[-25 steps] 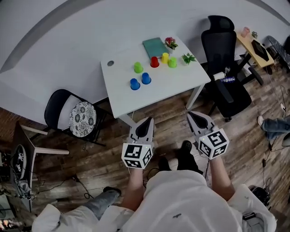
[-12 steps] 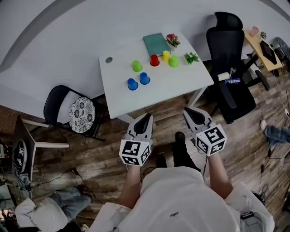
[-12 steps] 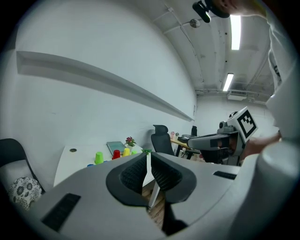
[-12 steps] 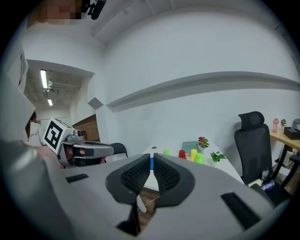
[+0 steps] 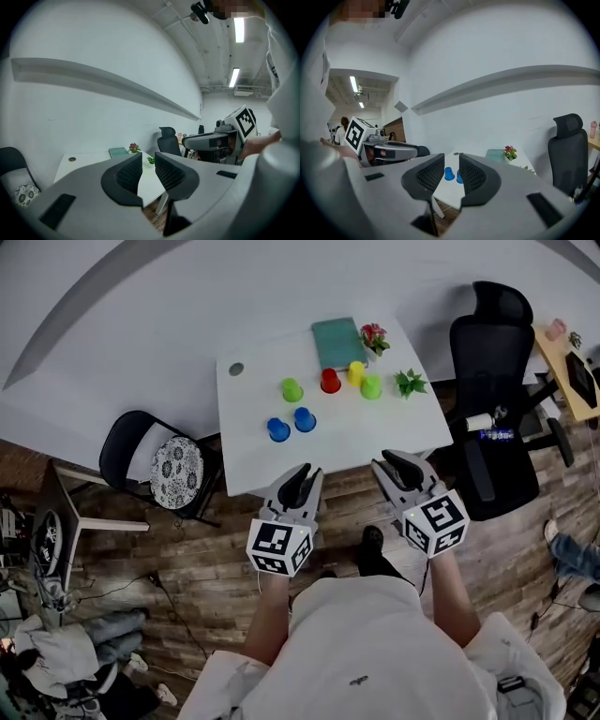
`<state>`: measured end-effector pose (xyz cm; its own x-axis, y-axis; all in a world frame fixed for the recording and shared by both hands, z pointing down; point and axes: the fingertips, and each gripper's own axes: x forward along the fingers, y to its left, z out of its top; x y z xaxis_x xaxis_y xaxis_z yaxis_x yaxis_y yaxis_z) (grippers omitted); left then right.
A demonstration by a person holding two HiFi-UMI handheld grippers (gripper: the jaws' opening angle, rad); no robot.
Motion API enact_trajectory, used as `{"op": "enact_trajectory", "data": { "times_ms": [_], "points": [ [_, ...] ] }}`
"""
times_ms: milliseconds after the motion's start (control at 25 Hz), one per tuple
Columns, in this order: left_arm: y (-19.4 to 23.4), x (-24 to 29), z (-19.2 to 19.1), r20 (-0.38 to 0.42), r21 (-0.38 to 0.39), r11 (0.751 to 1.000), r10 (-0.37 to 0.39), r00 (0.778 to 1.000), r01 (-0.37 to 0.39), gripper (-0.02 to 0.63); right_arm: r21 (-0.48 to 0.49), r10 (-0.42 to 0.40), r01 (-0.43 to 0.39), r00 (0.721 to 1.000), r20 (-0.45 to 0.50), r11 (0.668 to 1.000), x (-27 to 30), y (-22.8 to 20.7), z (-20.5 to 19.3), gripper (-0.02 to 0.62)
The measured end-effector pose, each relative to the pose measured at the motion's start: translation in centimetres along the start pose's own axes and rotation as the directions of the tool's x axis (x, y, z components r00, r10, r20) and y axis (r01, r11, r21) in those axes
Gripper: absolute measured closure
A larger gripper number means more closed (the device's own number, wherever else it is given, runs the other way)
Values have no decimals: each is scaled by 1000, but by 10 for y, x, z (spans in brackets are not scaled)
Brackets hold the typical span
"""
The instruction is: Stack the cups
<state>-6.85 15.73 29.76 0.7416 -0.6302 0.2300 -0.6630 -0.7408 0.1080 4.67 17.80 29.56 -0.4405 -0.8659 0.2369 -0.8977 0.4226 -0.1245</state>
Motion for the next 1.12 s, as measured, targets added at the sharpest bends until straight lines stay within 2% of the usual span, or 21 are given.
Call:
{"op": "enact_trajectory", "data": {
  "times_ms": [400,640,840,1120],
  "points": [
    [-7,68,10,2,-12,996,90,996,-90,503,-30,150,-150,988,-24,988,31,-60,5,440],
    [-8,84,4,-31,-20,994,110,993,-111,499,-24,181,-182,982,-59,983,52,-79,-1,423],
    [2,94,-7,-55,-36,993,109,993,-111,499,0,168,-169,979,-112,986,62,-87,-20,416],
    [41,114,-19,-79,-40,995,93,993,-97,497,-4,86,-88,982,-169,996,91,-108,-29,408]
  ]
}}
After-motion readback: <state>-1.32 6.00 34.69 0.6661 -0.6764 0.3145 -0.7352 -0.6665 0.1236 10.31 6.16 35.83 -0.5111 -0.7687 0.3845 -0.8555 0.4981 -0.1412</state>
